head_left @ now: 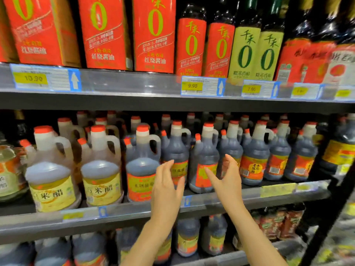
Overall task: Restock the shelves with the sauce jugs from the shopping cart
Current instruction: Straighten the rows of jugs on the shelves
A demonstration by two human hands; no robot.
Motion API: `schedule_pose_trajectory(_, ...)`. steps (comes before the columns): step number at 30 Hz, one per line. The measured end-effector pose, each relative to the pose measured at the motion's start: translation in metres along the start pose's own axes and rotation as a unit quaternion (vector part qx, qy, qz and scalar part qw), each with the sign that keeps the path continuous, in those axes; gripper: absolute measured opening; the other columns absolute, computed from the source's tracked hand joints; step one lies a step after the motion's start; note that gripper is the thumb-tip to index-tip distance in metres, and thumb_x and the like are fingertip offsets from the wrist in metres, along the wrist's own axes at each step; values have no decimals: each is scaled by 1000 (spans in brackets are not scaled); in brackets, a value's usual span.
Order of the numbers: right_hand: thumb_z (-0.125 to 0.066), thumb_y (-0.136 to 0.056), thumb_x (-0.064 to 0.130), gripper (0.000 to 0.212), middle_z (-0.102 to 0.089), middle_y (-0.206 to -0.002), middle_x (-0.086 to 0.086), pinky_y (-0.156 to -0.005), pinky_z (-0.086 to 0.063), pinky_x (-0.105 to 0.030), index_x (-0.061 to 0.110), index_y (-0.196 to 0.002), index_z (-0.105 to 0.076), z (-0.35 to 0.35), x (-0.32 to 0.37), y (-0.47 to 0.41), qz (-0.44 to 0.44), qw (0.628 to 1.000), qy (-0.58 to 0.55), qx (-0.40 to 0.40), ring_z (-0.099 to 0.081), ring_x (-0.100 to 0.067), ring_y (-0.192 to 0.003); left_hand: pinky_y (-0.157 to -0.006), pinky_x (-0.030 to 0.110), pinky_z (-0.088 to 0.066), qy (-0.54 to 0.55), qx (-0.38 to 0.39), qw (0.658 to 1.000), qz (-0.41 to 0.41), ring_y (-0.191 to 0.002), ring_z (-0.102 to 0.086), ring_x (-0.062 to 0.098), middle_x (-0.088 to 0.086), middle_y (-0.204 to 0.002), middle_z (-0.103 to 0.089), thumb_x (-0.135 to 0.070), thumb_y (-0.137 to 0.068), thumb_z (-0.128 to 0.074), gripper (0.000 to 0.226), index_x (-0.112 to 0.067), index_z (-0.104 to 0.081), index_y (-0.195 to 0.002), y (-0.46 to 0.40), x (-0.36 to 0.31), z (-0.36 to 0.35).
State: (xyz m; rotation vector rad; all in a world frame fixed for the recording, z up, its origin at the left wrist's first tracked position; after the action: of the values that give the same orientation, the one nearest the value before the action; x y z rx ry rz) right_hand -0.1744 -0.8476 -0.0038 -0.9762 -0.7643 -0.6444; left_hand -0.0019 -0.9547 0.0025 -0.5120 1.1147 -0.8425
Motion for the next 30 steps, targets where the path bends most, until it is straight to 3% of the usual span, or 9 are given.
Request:
schedule_pose_trajectory(2, -70, -81, 33, 85, -31, -151, -8, -107, -31, -34, 11, -147, -21, -5, -6, -11, 12, 999, 9, 45, -31, -23, -139, -95, 35, -42, -30, 4, 999, 29, -116, -50, 33, 20, -125, -51, -13, -80, -70, 56, 3, -46, -129, -4, -1, -23)
schedule_pose_trajectory(4, -71, -80, 32, 89, -29, -152, -6, -104, -28, -26, 11, -148, -17, -11, -10, -21, 28, 996, 13, 84, -29, -21, -139, -86, 43, -48, -72, -3, 995, 75, -114, -51, 42, 26, -124, -50, -15, -78, -72, 61, 6, -46, -129, -8, 1, -36)
schedule_pose_trajectory(8, -74, -77, 25, 94, -37, -147, -7, -100, -35, -26, 14, -148, -13, -25, -18, -35, 33, 988, 1, 152, -39, -23, -134, -68, 46, -52, -158, -28, 974, 158, -109, -52, 40, 22, -115, -51, -28, -79, -71, 68, -1, -41, -135, -15, 4, -39)
schedule_pose_trajectory(11, -77, -74, 25, 93, -44, -143, -7, -95, -37, -23, 14, -146, -19, -28, -22, -41, 38, 987, -21, 156, -45, -24, -130, -79, 47, -47, -158, -21, 965, 209, -109, -51, 41, 24, -116, -50, -30, -81, -68, 83, -6, -22, -145, -18, 11, -47)
schedule_pose_trajectory(13, -79, -71, 28, 93, -47, -140, -8, -97, -41, -29, 15, -144, -23, -26, -24, -42, 36, 988, -35, 143, -47, -25, -128, -82, 43, -45, -164, -24, 959, 229, -111, -50, 38, 22, -124, -47, -32, -82, -66, 90, -13, -8, -148, -19, 16, -50)
schedule_pose_trajectory(16, -79, -71, 34, 91, -47, -137, -9, -96, -43, -36, 15, -142, -26, -22, -24, -38, 37, 992, -28, 114, -47, -27, -126, -81, 42, -45, -164, -41, 958, 230, -109, -51, 38, 22, -128, -46, -27, -81, -69, 90, -15, -10, -148, -19, 16, -48)
schedule_pose_trajectory(24, -77, -70, 41, 88, -47, -130, -10, -89, -46, -42, 20, -140, -28, -13, -25, -29, 18, 997, -3, 80, -44, -29, -123, -76, 43, -49, -150, -55, 965, 208, -105, -52, 34, 16, -110, -52, -33, -77, -73, 90, -14, -20, -147, -8, 10, -42)
schedule_pose_trajectory(30, -78, -69, 42, 89, -45, -131, -8, -88, -48, -44, 22, -139, -26, -7, -26, -22, 1, 998, 6, 65, -43, -29, -124, -85, 41, -46, -148, -59, 969, 188, -122, -45, 30, 13, -132, -47, -36, -78, -72, 87, -15, -22, -146, 4, 3, -32)
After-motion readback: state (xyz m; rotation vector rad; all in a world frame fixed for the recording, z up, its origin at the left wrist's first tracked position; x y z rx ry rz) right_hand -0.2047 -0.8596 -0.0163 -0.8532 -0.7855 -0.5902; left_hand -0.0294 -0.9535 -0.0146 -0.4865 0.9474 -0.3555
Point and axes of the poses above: each hand's wrist, its own y-axis away from the middle knuckle, its own z-axis out of the back of the hand, x = y × z, the point moved 9 cm from there along -y, towards the middle knuckle
